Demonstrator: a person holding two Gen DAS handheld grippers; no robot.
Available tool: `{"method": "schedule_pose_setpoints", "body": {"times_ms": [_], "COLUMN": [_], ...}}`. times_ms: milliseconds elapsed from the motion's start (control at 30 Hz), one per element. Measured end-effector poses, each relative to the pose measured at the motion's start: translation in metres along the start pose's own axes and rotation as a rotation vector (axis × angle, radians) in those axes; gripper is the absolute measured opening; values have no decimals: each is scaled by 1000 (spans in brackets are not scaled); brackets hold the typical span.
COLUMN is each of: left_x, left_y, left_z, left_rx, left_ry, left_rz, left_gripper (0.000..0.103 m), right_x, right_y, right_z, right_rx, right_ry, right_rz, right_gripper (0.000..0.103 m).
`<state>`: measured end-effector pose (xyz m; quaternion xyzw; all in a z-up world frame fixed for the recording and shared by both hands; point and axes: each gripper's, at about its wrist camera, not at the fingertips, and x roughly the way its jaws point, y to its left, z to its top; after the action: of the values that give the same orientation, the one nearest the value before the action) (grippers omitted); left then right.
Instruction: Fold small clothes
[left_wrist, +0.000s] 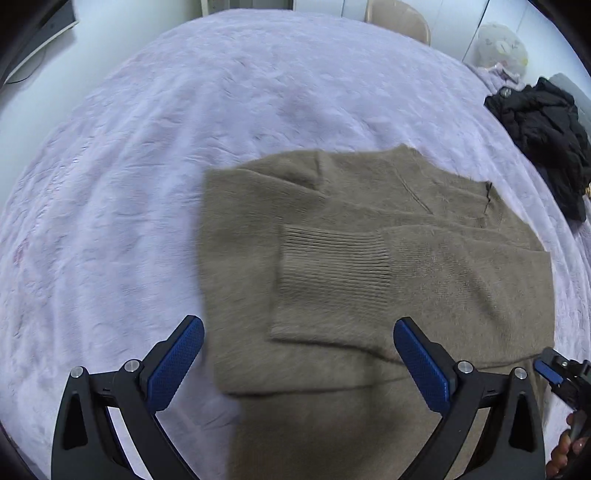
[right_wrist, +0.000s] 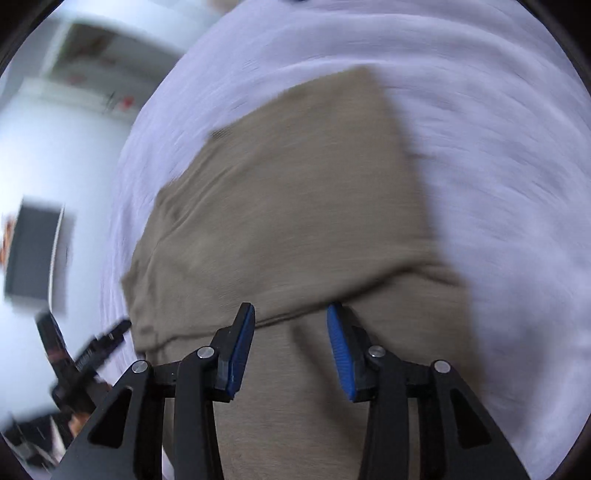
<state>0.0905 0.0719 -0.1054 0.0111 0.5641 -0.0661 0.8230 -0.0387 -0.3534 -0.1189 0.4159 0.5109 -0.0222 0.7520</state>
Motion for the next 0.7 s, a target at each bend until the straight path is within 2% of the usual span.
{"method": "schedule_pose_setpoints", "body": {"times_ms": [100,167,200,233,300,367,433,533,600,700], "left_x": [24,26,24,22,20,23,27,32,33,40], "left_y": [-13,-18,-20,-21,-24,-28,-31,-33,-33,-30], "left_z": [0,-1,-2,-2,-4,-5,-8,-10,-10,-11], "left_rx": [17,37,41,42,51,70,79,87,95,97], "left_ry": [51,49,46,46,48,53,58,63,66,92], "left_rz": [41,66,66,64,67,78,78,78,71,49], "left_gripper": [103,103,103,103,103,103,103,103,103,103], "right_x": [-2,-1,-2,-6,-14,-22,-18,-10,-11,-14], "right_y": [-46,-59,-60,-62,-59,-60,-68,-93,-89,-76], "right_z": [7,15,18,20,24,25,25,25,23,19], "right_rx": [253,342,365,374,343,285,274,304,276,196], "right_ry": [-48,-88,-116,-137,-181,-191,-184,-142,-138,-111], "right_rz": [114,181,207,216,219,183,142,164,155,90], "right_gripper": [45,41,16,7,7,7,7,7,8,11]}}
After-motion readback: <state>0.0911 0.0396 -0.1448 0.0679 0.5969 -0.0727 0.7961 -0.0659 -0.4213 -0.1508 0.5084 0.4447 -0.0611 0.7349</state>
